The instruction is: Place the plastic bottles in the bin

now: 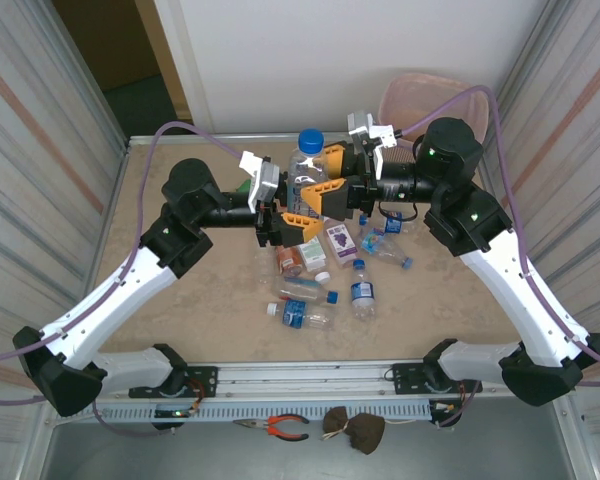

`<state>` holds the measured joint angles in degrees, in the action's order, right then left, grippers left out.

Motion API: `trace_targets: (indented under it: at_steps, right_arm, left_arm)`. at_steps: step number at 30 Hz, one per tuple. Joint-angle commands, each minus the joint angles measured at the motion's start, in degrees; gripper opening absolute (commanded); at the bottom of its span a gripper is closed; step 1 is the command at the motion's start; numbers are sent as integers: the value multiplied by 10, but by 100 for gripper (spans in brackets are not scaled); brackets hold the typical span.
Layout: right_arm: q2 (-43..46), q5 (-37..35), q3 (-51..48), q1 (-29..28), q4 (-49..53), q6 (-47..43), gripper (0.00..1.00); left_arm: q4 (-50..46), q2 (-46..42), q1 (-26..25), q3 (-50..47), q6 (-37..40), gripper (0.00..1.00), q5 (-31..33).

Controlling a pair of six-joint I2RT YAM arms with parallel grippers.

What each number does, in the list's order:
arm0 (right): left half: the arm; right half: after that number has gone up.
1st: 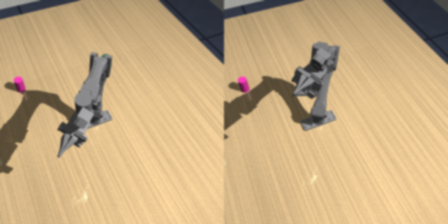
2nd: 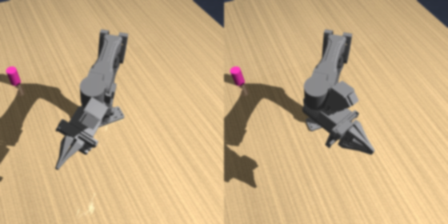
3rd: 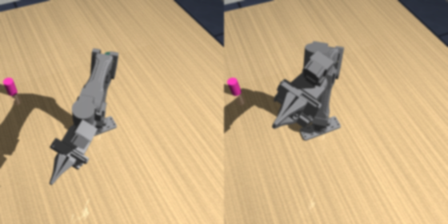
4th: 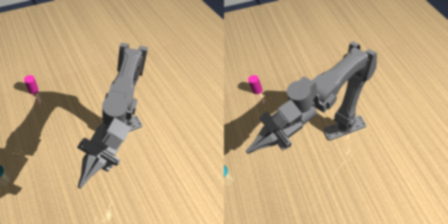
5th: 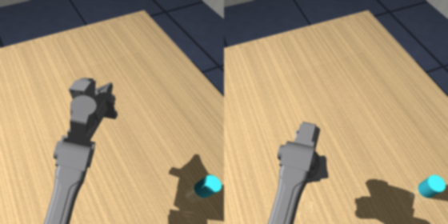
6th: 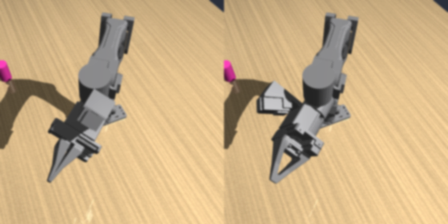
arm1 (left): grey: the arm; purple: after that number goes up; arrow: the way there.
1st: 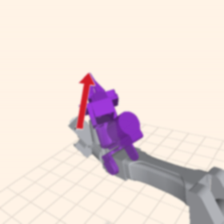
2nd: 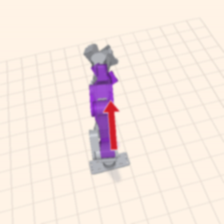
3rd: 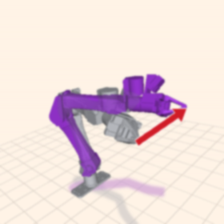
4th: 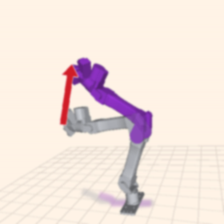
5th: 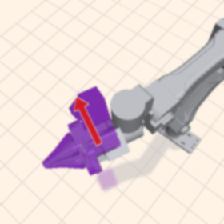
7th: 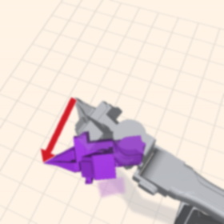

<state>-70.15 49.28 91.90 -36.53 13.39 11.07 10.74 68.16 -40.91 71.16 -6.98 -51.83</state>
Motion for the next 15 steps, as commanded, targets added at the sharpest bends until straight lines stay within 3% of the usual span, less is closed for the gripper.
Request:
trace_targets:
  at_steps: [1,7,15]
  right_arm:
    - [0,-10,18,-3,-4,-6,56]
    - [1,-24,19,-4,-3,-10,51]
    - [-4,-86,43,12,40,-34,52]
  left_arm:
    - [8,-9,-4,12,21,56,5]
    - [5,-27,-4,0,29,68,28]
    - [-38,-60,-4,-15,54,75,61]
